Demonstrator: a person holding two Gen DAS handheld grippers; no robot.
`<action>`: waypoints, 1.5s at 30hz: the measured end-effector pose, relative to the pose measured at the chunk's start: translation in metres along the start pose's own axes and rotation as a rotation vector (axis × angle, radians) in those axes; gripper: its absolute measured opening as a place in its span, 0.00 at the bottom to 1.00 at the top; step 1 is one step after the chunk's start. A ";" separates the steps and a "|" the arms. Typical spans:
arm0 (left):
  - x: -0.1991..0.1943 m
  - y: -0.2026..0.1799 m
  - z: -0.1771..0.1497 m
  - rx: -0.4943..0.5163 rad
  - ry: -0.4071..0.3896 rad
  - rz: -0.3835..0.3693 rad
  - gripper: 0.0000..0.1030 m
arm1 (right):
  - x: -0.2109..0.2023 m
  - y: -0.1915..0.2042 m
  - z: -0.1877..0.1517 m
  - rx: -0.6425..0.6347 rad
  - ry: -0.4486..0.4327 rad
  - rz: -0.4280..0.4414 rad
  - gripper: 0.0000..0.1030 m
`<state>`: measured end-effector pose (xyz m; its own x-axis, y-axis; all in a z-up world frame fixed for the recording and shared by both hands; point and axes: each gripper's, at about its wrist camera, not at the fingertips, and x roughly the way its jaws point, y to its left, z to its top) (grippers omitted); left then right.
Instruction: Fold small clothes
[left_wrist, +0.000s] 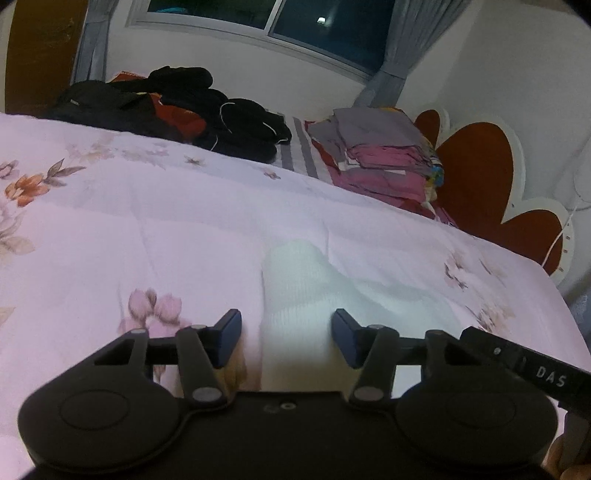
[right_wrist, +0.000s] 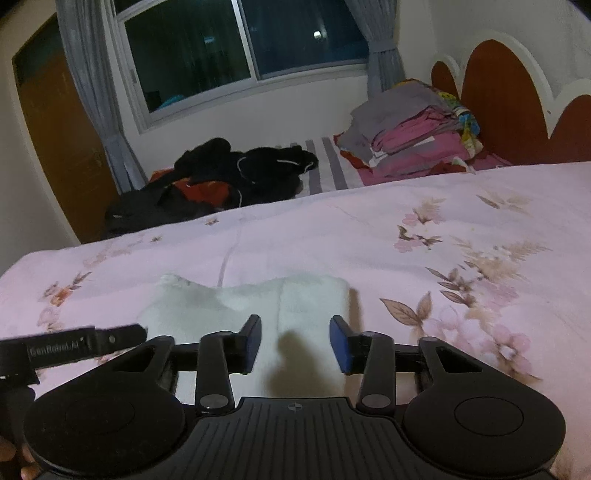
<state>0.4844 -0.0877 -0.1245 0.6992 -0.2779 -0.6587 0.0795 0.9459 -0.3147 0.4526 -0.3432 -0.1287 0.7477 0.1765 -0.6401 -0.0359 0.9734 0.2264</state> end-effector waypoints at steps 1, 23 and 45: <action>0.003 0.001 0.001 0.003 -0.002 0.006 0.51 | 0.006 0.001 0.002 0.001 0.000 0.001 0.31; 0.042 0.009 0.005 0.017 0.026 0.063 0.48 | 0.081 -0.009 -0.001 -0.049 0.024 -0.071 0.31; -0.062 0.015 -0.065 0.078 0.076 -0.025 0.50 | -0.059 0.021 -0.074 -0.117 0.036 0.005 0.31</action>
<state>0.3960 -0.0674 -0.1330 0.6405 -0.3103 -0.7025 0.1531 0.9480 -0.2791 0.3585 -0.3223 -0.1408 0.7233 0.1843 -0.6655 -0.1180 0.9825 0.1439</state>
